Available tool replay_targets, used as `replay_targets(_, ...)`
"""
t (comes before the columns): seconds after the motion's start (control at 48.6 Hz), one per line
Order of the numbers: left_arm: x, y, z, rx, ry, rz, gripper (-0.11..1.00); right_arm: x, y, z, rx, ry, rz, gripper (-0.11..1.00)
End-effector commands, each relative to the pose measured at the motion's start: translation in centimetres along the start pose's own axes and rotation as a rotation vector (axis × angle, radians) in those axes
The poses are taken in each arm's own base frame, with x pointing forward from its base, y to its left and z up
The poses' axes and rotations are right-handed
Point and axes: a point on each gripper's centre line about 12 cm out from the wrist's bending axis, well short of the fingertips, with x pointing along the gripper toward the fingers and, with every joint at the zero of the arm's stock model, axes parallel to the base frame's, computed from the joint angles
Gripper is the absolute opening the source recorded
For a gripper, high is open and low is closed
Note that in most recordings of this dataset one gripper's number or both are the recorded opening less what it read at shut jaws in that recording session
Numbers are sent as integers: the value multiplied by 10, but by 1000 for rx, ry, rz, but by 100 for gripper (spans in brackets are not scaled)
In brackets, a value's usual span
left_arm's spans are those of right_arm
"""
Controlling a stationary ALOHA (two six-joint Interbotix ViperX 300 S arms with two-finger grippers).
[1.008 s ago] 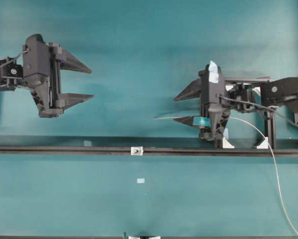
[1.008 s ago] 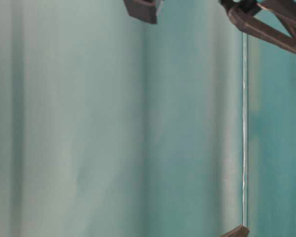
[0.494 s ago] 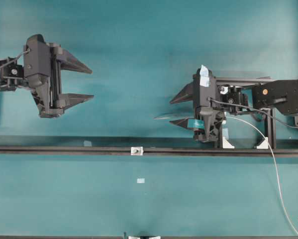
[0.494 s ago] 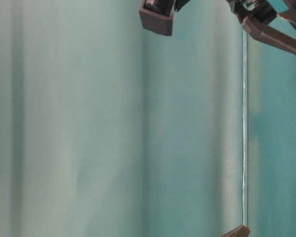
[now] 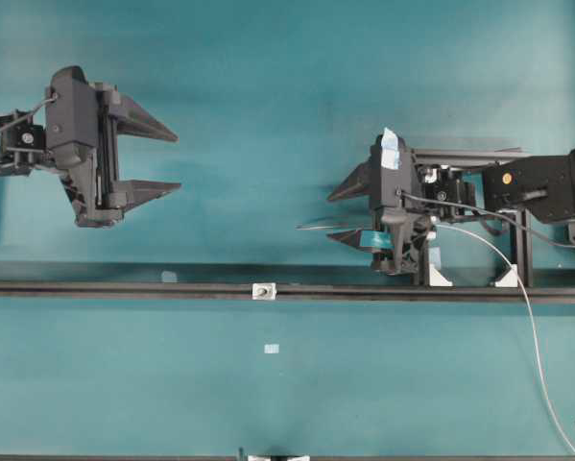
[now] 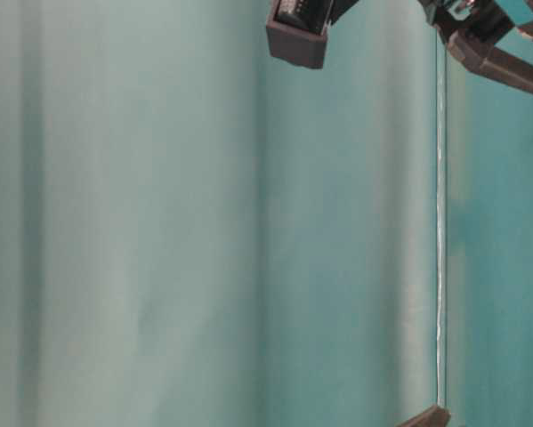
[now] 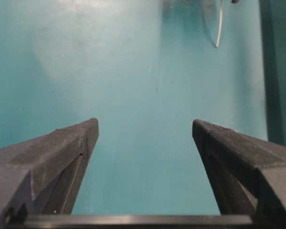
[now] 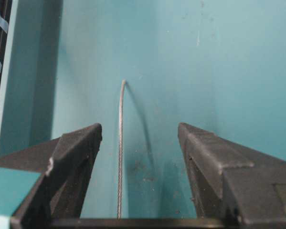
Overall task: Insert the wire through the hole in the metal fitting marked with a red label. (retake)
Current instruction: 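Lift the held wire out of the white clip with the right gripper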
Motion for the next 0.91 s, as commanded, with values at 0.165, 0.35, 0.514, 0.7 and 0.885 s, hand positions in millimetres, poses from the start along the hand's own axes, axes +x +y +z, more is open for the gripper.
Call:
replay_targets(0.165,1,1,7,-5,-26,3,53,1,2,9,1,-33,8,73)
replay_targets(0.35,1,1,8,-3,-28,3,53,2,0,9,4,-32,4,64)
replay_targets(0.514,1,1,8,-5,-28,3,53,2,-1,9,6,-32,0,32)
replay_targets(0.7,1,1,8,-5,-28,3,53,1,-3,8,7,-25,-5,3)
replay_targets(0.885,1,1,8,-5,-29,3,53,1,-3,8,7,-29,-4,3)
